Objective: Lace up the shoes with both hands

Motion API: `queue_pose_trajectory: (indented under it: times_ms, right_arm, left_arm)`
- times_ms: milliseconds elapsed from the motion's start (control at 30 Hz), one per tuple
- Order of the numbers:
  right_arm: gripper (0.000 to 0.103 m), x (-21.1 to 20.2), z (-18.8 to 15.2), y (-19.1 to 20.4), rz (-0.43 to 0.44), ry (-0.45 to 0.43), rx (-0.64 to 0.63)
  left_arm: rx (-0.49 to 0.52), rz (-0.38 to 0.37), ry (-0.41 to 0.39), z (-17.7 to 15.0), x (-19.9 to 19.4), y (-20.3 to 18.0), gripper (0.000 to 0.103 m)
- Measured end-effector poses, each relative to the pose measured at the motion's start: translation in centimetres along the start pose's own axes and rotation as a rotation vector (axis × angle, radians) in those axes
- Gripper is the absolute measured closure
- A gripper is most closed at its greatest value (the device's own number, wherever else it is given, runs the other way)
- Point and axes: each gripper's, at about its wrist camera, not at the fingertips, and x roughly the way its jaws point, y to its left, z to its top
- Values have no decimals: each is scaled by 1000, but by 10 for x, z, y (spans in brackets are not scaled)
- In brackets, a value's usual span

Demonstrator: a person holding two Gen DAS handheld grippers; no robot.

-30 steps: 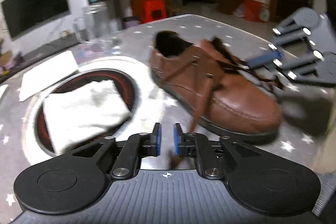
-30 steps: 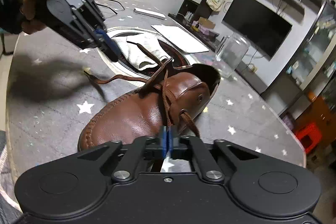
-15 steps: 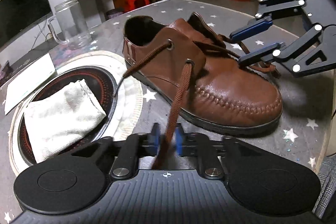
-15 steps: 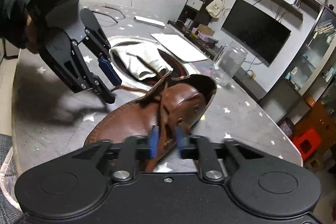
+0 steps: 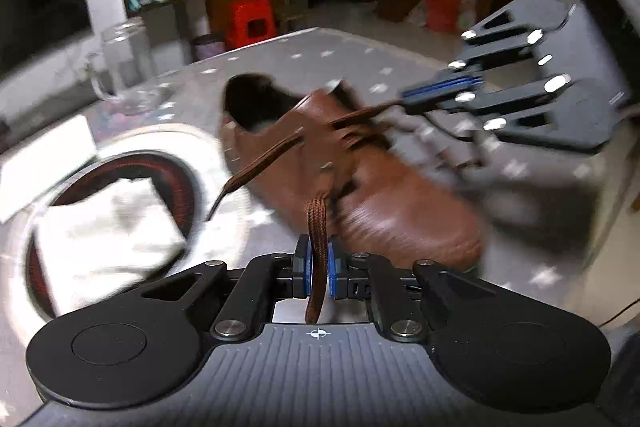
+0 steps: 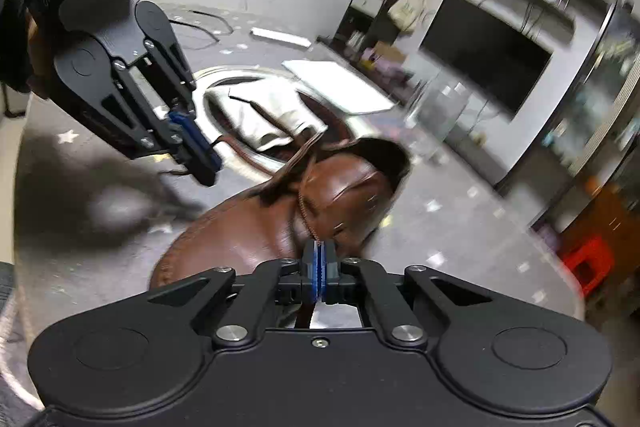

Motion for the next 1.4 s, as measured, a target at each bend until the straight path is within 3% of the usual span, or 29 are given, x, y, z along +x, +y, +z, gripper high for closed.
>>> queue_pose_trajectory:
  times_ms: [67, 200, 367, 533, 900, 933, 967, 1067, 1167, 1300, 1400]
  right_arm:
    - [101, -1, 0, -1, -84, -7, -55]
    - [99, 13, -4, -3, -93, 42, -67]
    - [74, 11, -4, -3, -102, 23, -53]
    - [65, 11, 4, -2, -59, -36, -25]
    - [66, 19, 23, 4, 82, -177, 40]
    - [71, 20, 24, 5, 95, -190, 46]
    - [81, 21, 26, 4, 97, -200, 53]
    - [97, 25, 31, 0, 81, -218, 77]
    - [98, 23, 34, -7, 43, -209, 93]
    - [99, 15, 36, -16, 18, -213, 103]
    - [99, 10, 39, -24, 8, -220, 114]
  left_arm:
    - [-3, -11, -21, 6, -4, -2, 95]
    - [-19, -42, -66, 20, -10, -8, 95]
    - [-74, -71, -102, 38, -8, -1, 95]
    - [-83, -80, -116, 54, -4, 1, 95]
    - [-22, -98, -90, 60, -15, 0, 95]
    - [-11, -99, -94, 61, -17, -1, 95]
    - [-5, -97, -100, 62, -19, -1, 95]
    - [0, -95, -127, 61, -27, 0, 92]
    - [-1, -63, -160, 57, -33, 5, 88]
    - [33, -23, -140, 49, -24, 6, 86]
    - [128, 37, -121, 43, -11, -4, 86]
